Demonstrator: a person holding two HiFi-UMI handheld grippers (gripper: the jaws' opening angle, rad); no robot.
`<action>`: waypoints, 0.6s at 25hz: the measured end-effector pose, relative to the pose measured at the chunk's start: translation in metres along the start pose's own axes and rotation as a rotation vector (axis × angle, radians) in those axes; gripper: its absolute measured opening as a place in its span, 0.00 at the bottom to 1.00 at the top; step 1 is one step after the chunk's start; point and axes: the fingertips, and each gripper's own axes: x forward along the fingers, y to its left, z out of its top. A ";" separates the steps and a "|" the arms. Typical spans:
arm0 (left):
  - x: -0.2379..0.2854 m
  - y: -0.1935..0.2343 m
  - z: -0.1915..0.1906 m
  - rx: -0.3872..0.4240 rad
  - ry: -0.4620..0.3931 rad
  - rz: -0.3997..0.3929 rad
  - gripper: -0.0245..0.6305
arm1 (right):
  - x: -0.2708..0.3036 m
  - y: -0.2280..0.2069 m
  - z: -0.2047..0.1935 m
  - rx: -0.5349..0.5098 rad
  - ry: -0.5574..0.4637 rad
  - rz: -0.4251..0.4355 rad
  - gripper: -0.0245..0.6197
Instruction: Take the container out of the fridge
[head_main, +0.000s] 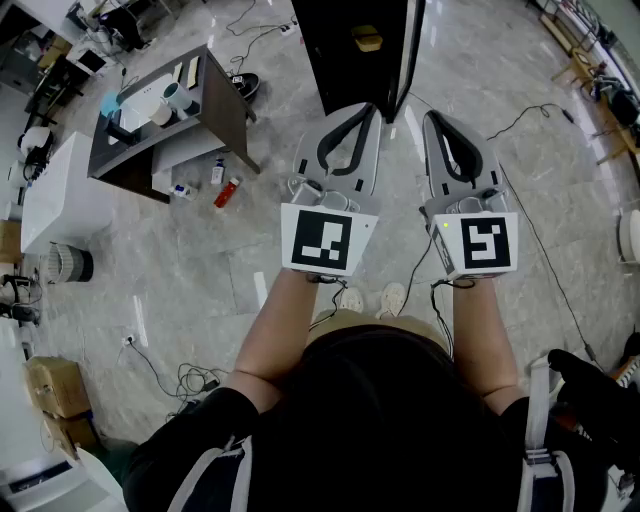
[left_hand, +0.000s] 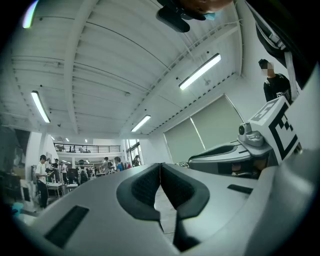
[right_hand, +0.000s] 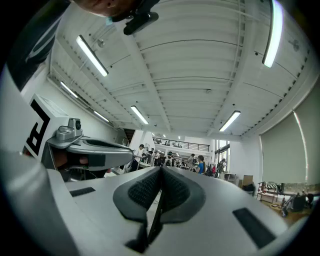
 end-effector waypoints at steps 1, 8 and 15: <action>0.001 0.000 0.000 -0.004 -0.003 0.002 0.08 | 0.000 0.000 0.000 -0.001 -0.001 0.003 0.09; 0.000 0.000 -0.003 -0.012 -0.011 0.000 0.08 | 0.000 0.005 -0.003 -0.010 0.005 0.013 0.09; -0.001 -0.001 -0.002 -0.005 -0.001 -0.016 0.08 | -0.001 0.007 0.002 -0.021 0.011 0.010 0.09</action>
